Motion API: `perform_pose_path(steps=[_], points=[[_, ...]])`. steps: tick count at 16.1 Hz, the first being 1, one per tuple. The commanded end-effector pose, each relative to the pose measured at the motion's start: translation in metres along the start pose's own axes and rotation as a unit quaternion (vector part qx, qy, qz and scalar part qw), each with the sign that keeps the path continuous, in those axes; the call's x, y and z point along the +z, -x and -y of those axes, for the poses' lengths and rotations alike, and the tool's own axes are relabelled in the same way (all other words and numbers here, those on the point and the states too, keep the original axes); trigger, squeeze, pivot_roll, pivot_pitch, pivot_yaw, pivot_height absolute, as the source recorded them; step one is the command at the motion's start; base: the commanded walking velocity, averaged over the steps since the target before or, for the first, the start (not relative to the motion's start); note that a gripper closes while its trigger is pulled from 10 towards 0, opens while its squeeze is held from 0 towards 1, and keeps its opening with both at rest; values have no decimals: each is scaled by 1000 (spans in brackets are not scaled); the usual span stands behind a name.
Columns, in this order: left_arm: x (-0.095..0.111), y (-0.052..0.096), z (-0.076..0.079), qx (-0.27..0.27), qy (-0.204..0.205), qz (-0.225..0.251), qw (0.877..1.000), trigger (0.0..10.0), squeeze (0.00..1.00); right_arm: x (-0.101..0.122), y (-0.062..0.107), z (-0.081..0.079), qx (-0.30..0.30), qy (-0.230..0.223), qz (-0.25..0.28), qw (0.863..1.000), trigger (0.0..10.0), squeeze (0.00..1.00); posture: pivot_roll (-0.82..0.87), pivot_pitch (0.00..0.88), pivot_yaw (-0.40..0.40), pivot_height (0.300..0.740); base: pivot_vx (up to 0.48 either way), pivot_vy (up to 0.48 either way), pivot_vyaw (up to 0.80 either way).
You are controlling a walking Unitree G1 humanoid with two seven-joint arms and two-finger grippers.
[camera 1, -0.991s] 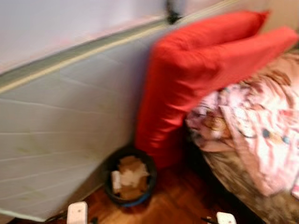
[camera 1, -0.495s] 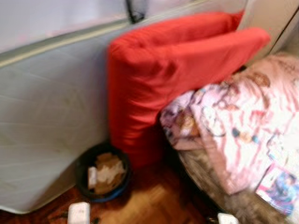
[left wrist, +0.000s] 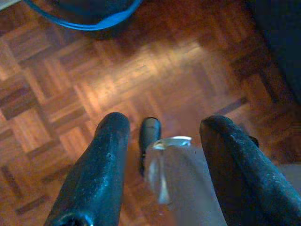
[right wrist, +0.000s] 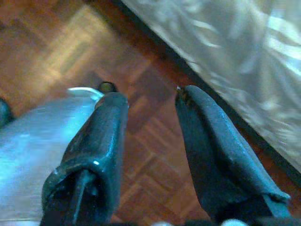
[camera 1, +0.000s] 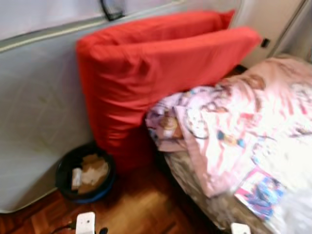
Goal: Clean up the room
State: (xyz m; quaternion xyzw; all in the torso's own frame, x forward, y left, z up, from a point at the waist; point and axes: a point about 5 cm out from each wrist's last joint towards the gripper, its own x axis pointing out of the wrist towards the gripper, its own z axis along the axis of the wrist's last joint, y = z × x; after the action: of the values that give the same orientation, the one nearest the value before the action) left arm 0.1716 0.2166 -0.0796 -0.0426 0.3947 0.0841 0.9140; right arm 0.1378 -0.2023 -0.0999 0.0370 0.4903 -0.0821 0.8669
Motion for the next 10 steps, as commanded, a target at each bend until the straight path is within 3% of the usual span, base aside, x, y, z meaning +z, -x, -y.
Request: perform_pose_path(steps=[1, 7, 10], points=[[-44, 20, -39, 33, -25, -107, 993, 10000, 0, 34, -6, -12, 65, -8, 10, 998, 10000, 0, 96, 0, -29, 740, 0, 0, -400], [-38, 16, -34, 35, -23, -103, 994, 10000, 0, 36, -7, -13, 70, -10, 10, 997, 10000, 0, 98, 0, -30, 740, 0, 0, -686], [-32, 12, -31, 38, -29, -98, 994, 10000, 0, 36, -7, -14, 73, -12, 9, 997, 10000, 0, 104, 0, -27, 740, 0, -415, -744]])
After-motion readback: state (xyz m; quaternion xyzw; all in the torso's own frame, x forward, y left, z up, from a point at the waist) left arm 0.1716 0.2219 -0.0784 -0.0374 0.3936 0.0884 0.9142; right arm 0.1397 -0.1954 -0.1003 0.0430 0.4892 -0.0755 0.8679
